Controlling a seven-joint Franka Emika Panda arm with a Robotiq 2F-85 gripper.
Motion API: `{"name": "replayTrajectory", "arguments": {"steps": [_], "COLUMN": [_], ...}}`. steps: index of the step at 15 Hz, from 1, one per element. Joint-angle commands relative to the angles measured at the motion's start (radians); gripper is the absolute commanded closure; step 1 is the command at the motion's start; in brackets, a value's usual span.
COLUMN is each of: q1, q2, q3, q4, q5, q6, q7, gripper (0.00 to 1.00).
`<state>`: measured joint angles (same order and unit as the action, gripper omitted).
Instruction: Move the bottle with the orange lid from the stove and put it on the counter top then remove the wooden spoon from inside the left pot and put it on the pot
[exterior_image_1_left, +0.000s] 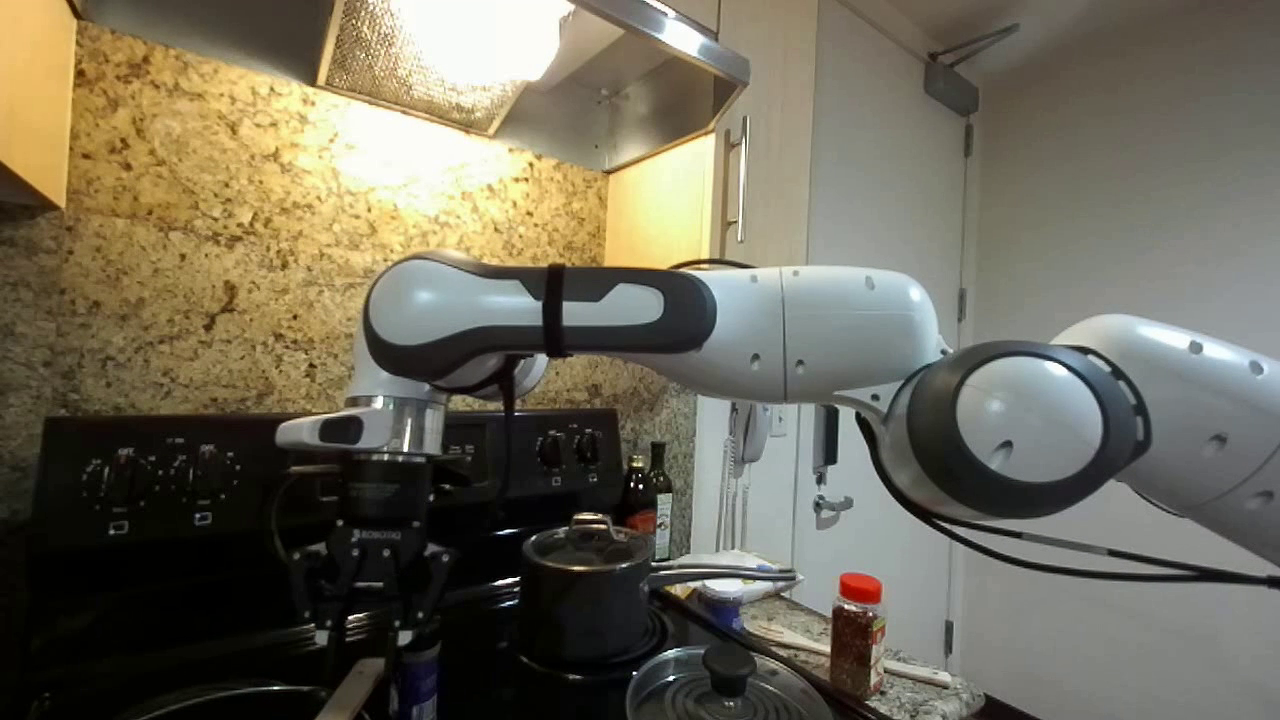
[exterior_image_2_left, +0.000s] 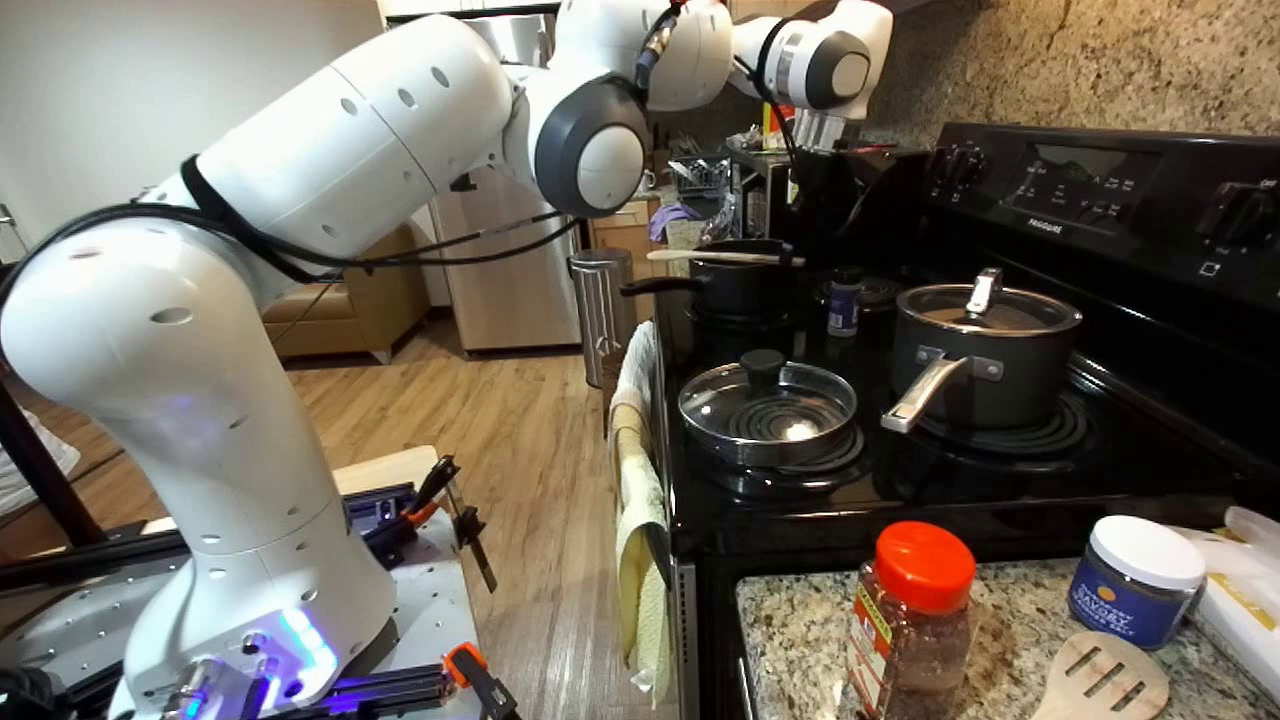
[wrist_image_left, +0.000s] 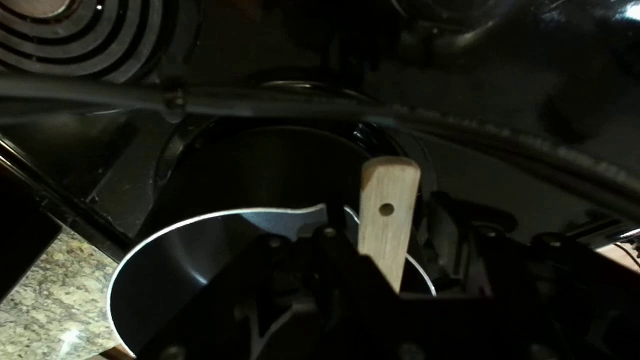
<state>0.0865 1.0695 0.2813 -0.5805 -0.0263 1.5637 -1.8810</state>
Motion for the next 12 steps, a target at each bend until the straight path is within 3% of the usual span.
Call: {"name": "replayTrajectory", "arguments": {"steps": [1, 4, 12], "q1": [0.007, 0.009, -0.009], "q2": [0.022, 0.008, -0.085], "q3": [-0.003, -0.019, -0.110], "q4": [0.050, 0.052, 0.076], "q5": [-0.010, -0.024, -0.080], "q6": [-0.026, -0.019, 0.014], "q7": [-0.034, -0.016, 0.026], "gripper": [0.22, 0.03, 0.00]}}
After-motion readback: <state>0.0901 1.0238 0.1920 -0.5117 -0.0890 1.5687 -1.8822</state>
